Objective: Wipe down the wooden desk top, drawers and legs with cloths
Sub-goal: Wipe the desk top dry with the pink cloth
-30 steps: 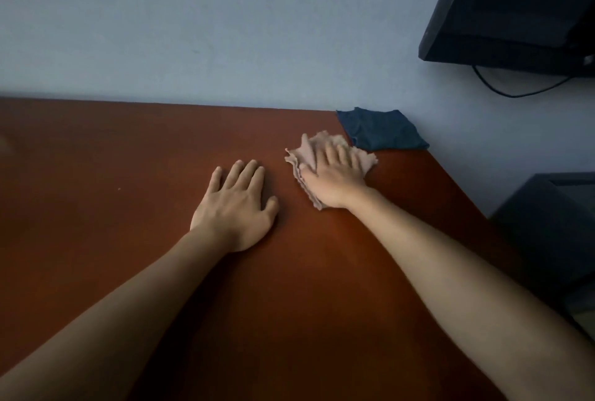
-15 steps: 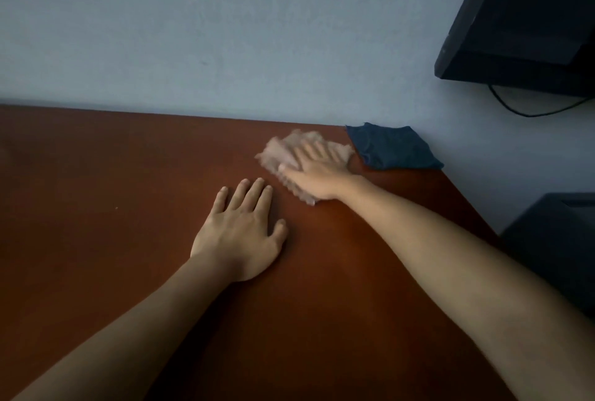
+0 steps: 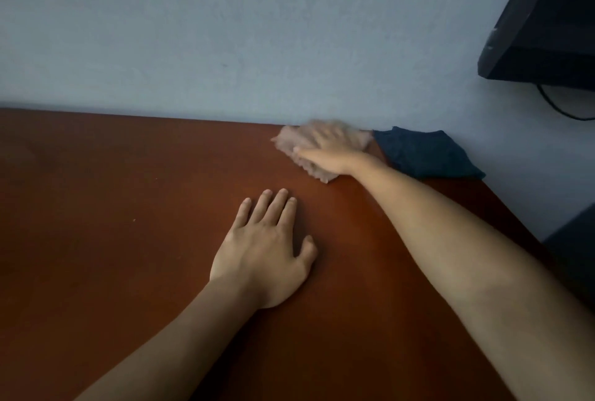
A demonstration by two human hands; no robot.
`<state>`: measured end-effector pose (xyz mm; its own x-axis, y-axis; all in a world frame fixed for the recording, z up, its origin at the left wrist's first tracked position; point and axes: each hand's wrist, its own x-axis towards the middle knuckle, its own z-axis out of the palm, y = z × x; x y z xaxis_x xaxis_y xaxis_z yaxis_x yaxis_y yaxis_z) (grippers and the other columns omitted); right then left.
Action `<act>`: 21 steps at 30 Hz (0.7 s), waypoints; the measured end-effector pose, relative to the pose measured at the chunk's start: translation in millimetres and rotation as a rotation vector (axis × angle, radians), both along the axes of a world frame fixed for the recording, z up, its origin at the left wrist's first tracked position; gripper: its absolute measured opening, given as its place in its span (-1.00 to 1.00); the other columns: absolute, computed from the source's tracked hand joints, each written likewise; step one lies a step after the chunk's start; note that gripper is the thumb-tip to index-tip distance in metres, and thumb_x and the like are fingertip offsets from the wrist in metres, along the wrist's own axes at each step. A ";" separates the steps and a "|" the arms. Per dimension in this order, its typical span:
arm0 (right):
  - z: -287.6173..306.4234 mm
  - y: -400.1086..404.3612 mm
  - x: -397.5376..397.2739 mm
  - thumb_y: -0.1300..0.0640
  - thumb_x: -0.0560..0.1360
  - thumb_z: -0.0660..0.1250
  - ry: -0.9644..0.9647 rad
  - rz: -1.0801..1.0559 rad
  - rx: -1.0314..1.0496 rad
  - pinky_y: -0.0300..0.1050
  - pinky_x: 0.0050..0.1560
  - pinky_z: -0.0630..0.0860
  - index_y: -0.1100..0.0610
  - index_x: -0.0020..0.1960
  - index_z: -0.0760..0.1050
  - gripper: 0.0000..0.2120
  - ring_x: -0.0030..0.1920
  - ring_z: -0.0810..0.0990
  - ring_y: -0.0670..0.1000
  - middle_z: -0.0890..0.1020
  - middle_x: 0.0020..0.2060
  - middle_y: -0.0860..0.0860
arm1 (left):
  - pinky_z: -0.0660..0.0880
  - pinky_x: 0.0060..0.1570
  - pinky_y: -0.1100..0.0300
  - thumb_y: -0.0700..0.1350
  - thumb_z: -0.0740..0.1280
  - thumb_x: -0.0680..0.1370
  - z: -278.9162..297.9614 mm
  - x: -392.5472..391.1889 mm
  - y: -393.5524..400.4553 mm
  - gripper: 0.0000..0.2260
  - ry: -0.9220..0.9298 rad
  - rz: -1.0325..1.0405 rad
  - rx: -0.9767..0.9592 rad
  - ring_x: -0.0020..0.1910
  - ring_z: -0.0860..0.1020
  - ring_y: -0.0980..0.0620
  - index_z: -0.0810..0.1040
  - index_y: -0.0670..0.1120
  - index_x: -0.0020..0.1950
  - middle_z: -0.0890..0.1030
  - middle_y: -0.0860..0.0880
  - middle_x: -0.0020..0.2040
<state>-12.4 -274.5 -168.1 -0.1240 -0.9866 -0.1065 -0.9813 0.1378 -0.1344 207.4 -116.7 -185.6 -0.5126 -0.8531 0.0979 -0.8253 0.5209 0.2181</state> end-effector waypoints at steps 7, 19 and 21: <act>-10.3 -3.8 49.8 -0.48 0.56 -0.15 0.047 0.358 -0.046 0.20 0.60 -0.23 -0.13 0.66 -0.13 -0.22 0.64 -0.21 0.10 -0.13 0.66 -0.04 | -0.10 0.62 0.14 0.18 0.07 0.66 2.3 3.1 0.7 -0.43 0.147 -0.042 -0.070 0.66 0.05 0.01 0.29 -0.07 0.61 0.23 -0.04 0.64; -5.6 -0.3 94.8 -0.40 0.59 -0.19 0.021 0.091 -0.053 0.25 0.57 -0.28 -0.07 0.67 -0.15 -0.25 0.64 -0.25 0.18 -0.15 0.66 0.03 | 0.44 0.11 0.06 -0.19 0.23 0.62 -7.7 9.0 -0.7 -0.73 0.233 -0.128 -0.209 0.09 0.39 -0.06 0.51 -0.03 0.31 0.44 -0.03 0.14; -10.8 14.0 107.4 -0.42 0.60 -0.15 0.036 0.360 -0.044 0.18 0.59 -0.28 -0.14 0.67 -0.12 -0.28 0.64 -0.23 0.09 -0.13 0.66 -0.06 | 0.45 0.09 0.09 -0.24 0.29 0.60 -9.7 9.4 -2.4 -0.76 0.266 -0.167 -0.227 0.08 0.41 -0.05 0.53 -0.04 0.24 0.47 -0.02 0.12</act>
<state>95.0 -260.5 -178.9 0.2290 -0.9712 -0.0653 -0.9701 -0.2222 -0.0973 216.8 -119.1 -195.4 -0.5739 -0.7012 0.4230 -0.6552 0.7030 0.2765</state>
